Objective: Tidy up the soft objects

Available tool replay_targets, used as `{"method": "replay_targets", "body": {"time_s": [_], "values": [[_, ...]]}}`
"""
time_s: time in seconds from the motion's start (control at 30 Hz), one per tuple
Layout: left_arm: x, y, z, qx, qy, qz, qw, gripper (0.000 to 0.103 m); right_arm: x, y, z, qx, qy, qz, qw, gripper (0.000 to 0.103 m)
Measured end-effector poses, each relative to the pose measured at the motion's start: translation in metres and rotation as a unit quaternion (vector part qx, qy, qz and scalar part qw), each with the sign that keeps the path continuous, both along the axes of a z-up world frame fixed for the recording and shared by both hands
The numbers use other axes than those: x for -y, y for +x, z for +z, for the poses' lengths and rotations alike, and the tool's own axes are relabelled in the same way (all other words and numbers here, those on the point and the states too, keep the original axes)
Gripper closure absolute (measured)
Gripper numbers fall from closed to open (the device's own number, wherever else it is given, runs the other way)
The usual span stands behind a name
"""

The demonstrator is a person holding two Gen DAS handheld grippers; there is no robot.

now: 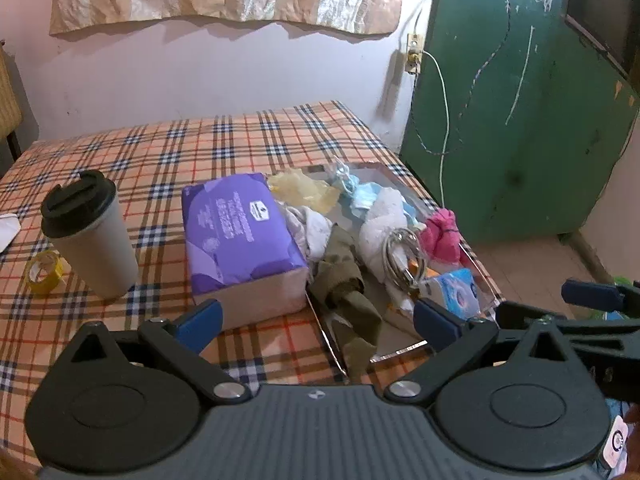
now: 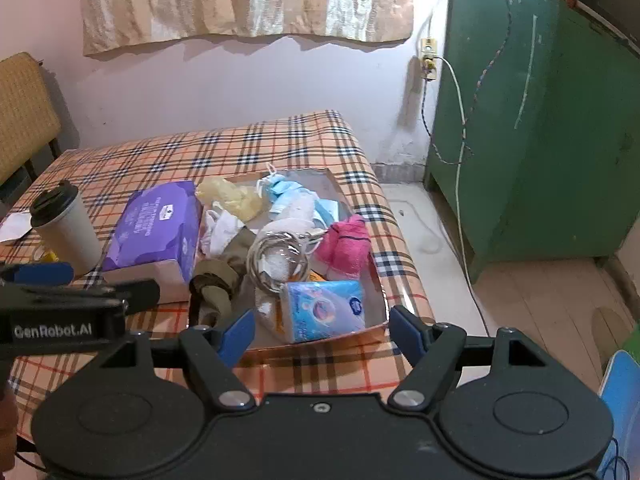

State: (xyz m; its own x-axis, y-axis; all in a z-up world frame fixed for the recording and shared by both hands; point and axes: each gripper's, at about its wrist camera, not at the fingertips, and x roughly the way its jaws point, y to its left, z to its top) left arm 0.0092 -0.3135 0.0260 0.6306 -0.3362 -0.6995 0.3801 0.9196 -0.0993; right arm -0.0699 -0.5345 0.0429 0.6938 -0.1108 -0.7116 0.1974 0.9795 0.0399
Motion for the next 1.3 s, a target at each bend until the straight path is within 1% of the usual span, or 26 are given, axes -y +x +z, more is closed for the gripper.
{"method": "replay_targets", "body": {"time_s": [0.3,0.47,0.67,1.3], "values": [[0.005,-0.012,-0.006,-0.005,0.012,-0.006,0.9999,0.0,0.006,-0.007,-0.005,-0.004,0.006,-0.008,1.0,0.016],[0.007,-0.014,-0.008,-0.008,0.013,-0.009,0.9999,0.0,0.008,-0.009,-0.006,-0.009,0.005,-0.008,1.0,0.016],[0.009,-0.015,-0.011,-0.015,0.012,-0.012,0.9997,0.0,0.01,-0.01,-0.008,-0.014,0.005,-0.01,1.0,0.016],[0.01,-0.013,-0.013,-0.019,0.017,-0.013,0.9996,0.0,0.011,-0.01,-0.01,-0.016,0.006,-0.009,1.0,0.016]]}}
